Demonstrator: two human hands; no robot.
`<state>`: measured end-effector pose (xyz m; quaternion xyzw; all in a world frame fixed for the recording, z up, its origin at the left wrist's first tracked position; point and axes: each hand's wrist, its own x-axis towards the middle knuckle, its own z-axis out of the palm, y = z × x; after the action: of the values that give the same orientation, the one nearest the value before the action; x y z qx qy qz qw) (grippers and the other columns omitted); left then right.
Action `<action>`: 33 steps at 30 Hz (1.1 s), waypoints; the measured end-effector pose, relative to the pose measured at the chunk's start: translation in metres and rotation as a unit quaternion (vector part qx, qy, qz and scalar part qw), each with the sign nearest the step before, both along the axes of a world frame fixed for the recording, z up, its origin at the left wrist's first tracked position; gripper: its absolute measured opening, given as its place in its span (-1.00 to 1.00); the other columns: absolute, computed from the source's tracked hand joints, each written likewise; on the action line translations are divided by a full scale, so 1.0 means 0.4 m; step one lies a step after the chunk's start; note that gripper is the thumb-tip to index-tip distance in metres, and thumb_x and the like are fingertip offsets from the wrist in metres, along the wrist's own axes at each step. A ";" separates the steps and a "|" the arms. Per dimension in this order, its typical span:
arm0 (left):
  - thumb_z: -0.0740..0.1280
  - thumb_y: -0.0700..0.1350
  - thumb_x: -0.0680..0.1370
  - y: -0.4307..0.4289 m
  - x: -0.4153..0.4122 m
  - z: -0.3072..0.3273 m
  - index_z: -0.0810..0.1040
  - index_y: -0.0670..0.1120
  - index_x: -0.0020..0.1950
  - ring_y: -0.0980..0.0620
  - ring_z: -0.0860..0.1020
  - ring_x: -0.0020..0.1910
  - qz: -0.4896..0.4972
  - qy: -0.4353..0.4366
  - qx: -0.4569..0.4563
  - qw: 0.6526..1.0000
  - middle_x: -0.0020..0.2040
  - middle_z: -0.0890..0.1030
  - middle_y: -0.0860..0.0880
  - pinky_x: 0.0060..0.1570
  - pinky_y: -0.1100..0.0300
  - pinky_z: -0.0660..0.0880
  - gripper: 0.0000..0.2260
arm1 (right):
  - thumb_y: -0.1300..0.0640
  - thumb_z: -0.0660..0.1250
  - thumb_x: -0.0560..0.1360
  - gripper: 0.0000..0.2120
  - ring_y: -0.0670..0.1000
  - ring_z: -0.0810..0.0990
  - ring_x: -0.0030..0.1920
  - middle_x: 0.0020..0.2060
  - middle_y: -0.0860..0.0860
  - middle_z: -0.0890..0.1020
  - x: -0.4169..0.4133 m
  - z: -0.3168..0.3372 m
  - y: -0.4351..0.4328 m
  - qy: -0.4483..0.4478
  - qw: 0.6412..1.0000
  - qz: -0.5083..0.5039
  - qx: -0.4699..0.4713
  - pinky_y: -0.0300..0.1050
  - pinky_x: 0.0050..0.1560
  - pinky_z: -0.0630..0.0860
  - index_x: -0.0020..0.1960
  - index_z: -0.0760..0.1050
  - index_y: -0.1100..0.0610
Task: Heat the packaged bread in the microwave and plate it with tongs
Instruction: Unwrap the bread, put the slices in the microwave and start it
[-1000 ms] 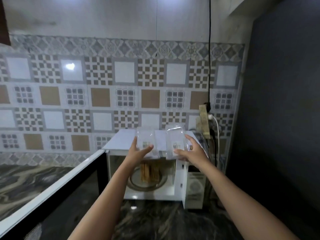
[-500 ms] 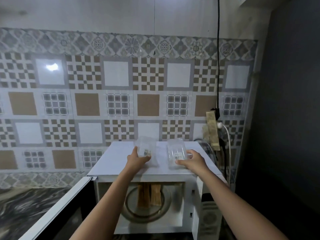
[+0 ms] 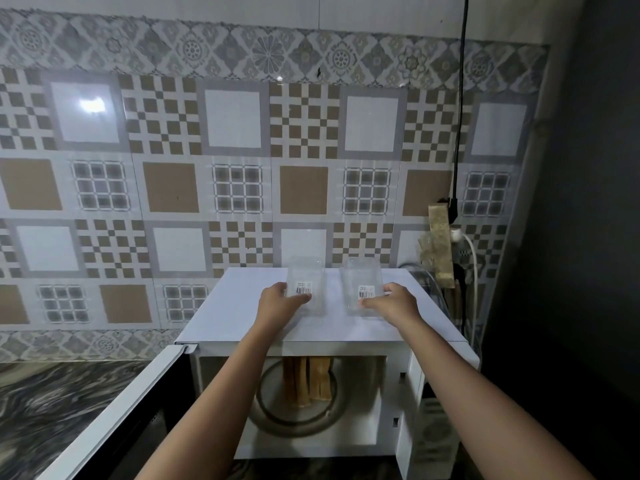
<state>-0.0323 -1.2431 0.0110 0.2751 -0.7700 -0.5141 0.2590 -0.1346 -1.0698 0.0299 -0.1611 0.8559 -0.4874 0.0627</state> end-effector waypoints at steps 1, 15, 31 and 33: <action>0.42 -0.10 0.47 0.000 -0.002 -0.003 0.53 -0.19 0.18 -0.04 0.58 -0.04 0.005 0.007 0.005 1.000 0.12 0.62 -0.13 -0.10 0.22 0.50 -0.67 | 0.12 0.46 0.41 -0.52 0.10 0.53 0.17 0.20 0.13 0.54 0.002 0.000 -0.001 0.001 1.000 -0.004 0.000 -0.23 -0.21 0.38 0.25 0.42 0.23; 0.36 0.05 0.50 0.028 0.048 0.001 0.30 -0.20 0.42 -0.16 0.43 0.27 0.066 -0.021 -0.019 0.997 0.42 0.23 -0.16 0.24 0.08 0.36 -0.42 | 0.03 0.32 0.51 -0.38 0.13 0.38 0.33 0.38 0.14 0.36 0.039 -0.006 0.028 -0.009 0.999 -0.024 -0.045 -0.15 0.08 0.34 0.46 0.18 0.22; 0.29 -0.19 0.52 0.262 0.529 0.008 0.45 -0.24 0.29 -0.05 0.38 0.30 0.155 0.033 -0.170 0.973 0.33 0.37 -0.15 -0.01 0.52 0.11 -0.64 | 0.13 0.33 0.48 -0.66 0.05 0.45 0.01 0.16 0.16 0.51 0.403 -0.036 0.168 -0.027 0.993 0.106 -0.033 -0.06 0.03 0.41 0.20 0.41 0.23; 0.29 -0.22 0.52 0.279 0.614 0.022 0.47 -0.24 0.27 -0.07 0.40 0.28 0.174 0.036 -0.202 0.963 0.30 0.40 -0.16 -0.01 0.54 0.10 -0.68 | 0.13 0.36 0.47 -0.64 0.11 0.49 0.11 0.15 0.20 0.53 0.483 -0.044 0.145 -0.032 0.990 0.134 -0.028 -0.02 0.12 0.43 0.19 0.46 0.27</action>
<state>0.2134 -1.1317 0.0200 0.3281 -0.7881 -0.3047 0.4224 0.0588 -1.0117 0.0123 -0.2608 0.8099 -0.5036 0.1501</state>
